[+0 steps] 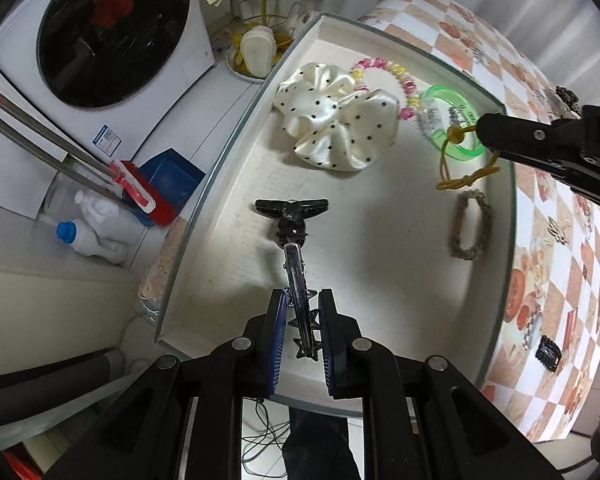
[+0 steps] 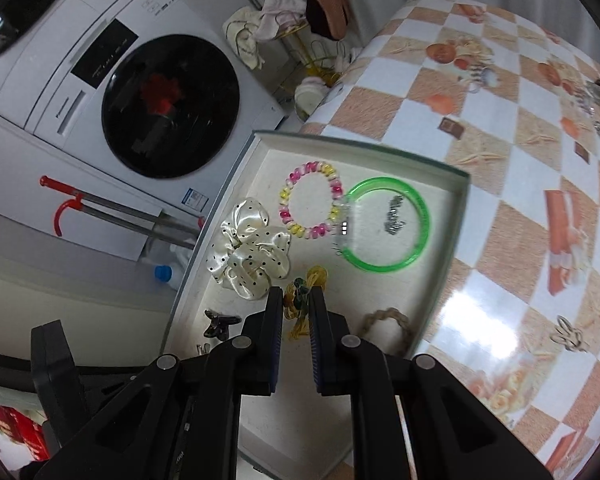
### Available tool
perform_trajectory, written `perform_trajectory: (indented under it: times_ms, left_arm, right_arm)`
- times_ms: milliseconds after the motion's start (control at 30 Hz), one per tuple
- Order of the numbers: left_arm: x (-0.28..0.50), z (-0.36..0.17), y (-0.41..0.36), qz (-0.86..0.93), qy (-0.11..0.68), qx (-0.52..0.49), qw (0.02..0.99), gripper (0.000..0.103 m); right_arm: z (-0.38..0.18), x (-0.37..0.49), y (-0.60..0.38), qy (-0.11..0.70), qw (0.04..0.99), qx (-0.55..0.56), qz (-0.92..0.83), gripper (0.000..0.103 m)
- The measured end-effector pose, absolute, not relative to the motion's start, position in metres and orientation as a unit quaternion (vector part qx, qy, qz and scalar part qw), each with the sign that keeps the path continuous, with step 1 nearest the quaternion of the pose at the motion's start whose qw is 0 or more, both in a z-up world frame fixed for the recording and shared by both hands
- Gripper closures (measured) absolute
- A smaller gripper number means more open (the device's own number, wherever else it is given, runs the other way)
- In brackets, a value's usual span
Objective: Organize jewelry
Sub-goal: 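Carry the silver hair pin and yellow hair tie over the white tray, then open the left tool to drop the hair pin while the right tool releases the hair tie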
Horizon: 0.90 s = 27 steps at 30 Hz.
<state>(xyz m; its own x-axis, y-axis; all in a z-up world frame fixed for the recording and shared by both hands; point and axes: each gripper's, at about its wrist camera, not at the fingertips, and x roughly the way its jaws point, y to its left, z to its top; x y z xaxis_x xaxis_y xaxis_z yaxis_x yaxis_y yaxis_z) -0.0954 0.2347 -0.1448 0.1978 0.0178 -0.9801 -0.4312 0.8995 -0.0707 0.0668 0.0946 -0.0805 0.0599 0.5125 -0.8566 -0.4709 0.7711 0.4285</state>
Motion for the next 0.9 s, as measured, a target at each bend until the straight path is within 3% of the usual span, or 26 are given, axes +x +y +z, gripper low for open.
perform_trajectory:
  times_ms: [900]
  left_arm:
    - [-0.079,-0.162,0.222,0.169,0.637,-0.13,0.741,0.081]
  right_arm:
    - [-0.138,0.076,0.099,0.642,0.708,-0.011,0.295,0.088]
